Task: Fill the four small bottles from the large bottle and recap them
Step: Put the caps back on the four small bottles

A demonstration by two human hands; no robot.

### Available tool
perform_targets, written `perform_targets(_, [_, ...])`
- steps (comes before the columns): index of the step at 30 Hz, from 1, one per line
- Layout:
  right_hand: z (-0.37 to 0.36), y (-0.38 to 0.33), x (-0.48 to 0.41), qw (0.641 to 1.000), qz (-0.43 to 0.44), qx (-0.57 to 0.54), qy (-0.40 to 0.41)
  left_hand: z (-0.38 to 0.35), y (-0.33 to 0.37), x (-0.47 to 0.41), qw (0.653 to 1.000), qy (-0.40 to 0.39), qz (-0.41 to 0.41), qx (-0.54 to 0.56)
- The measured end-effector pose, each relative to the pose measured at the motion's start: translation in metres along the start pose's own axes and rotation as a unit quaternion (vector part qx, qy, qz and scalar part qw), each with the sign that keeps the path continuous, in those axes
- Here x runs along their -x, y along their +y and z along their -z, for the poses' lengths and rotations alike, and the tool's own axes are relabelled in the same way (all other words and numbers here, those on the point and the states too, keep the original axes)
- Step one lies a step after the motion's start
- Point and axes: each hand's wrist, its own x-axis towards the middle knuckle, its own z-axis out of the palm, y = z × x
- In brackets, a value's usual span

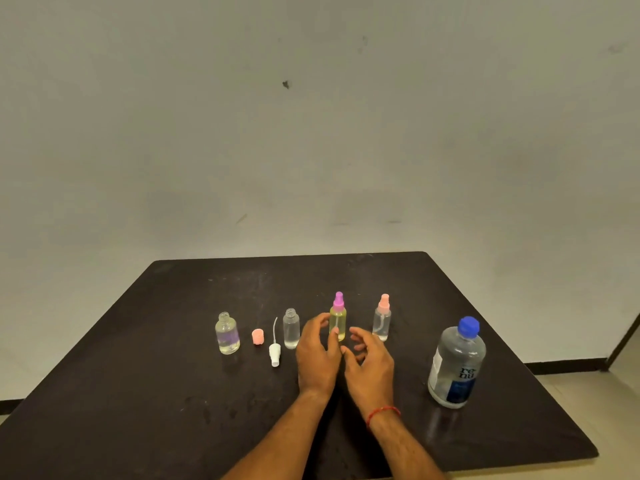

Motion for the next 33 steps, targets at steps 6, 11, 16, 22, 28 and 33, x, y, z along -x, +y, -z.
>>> perform_targets(6, [0.007, -0.002, 0.001, 1.0, 0.024, 0.008, -0.013, 0.018, 0.01, 0.019, 0.998, 0.044, -0.018, 0.04])
perform_targets(11, [0.002, -0.006, 0.009, 0.999, 0.026, 0.021, -0.04, 0.052, -0.001, 0.026, 0.996, 0.08, -0.035, 0.035])
perform_targets(16, [-0.011, -0.012, 0.017, 0.999, 0.012, 0.024, -0.045, 0.083, -0.014, 0.013, 0.993, 0.108, -0.035, 0.018])
perform_targets(22, [-0.028, -0.02, 0.021, 0.998, 0.02, 0.047, -0.044, 0.092, -0.03, -0.009, 0.995, 0.098, -0.012, 0.017])
perform_targets(28, [-0.043, -0.019, 0.022, 0.994, 0.039, 0.089, -0.057, 0.087, -0.04, -0.02, 0.996, 0.084, 0.002, 0.013])
perform_targets(33, [-0.065, -0.021, 0.024, 0.977, 0.119, 0.142, -0.101, 0.087, -0.038, -0.024, 0.994, 0.101, 0.005, 0.038])
